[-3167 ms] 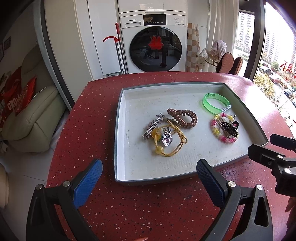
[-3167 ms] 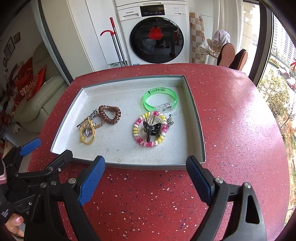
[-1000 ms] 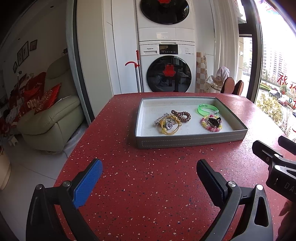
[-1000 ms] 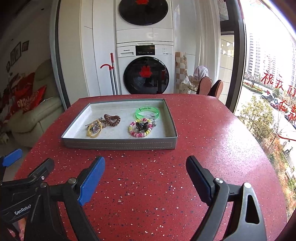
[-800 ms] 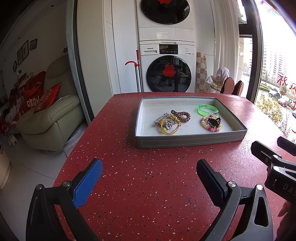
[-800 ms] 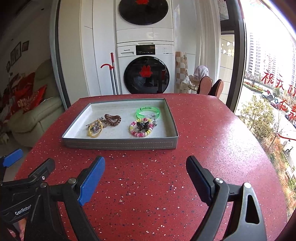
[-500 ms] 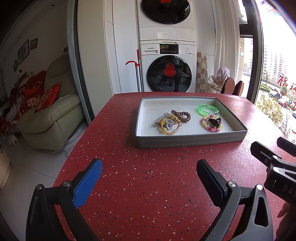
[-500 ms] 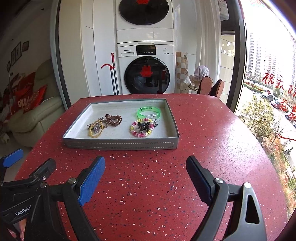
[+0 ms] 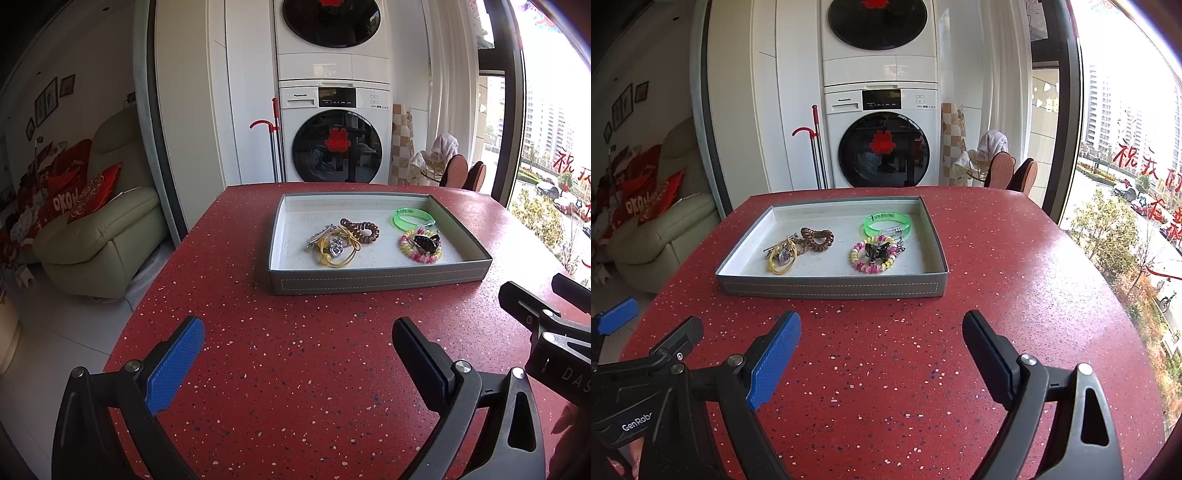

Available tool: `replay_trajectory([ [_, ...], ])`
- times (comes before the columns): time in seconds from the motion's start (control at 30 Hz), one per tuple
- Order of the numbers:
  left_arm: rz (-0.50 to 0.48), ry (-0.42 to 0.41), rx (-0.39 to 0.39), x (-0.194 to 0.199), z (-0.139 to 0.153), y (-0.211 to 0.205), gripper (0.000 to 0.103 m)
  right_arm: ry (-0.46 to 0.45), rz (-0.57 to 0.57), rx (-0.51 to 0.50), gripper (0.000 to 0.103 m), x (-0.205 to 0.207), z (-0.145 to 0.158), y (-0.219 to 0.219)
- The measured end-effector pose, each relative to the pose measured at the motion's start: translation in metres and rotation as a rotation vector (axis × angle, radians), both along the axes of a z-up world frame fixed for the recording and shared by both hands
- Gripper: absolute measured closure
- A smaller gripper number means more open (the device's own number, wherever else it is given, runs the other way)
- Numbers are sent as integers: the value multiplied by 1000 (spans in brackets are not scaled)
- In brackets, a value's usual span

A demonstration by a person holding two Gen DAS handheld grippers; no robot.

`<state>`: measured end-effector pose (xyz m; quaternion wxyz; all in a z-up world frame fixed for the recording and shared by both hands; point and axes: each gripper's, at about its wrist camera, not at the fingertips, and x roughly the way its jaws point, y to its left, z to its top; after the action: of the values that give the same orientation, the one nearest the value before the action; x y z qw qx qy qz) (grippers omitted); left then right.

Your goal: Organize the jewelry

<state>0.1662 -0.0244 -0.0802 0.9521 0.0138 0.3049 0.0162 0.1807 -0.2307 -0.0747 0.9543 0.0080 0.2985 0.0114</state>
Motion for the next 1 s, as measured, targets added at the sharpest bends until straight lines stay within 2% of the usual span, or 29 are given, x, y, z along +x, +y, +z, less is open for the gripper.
replay_trajectory([
  [1.0, 0, 7, -9, 0, -2, -1, 0, 1, 0, -3, 12, -1, -1, 1],
])
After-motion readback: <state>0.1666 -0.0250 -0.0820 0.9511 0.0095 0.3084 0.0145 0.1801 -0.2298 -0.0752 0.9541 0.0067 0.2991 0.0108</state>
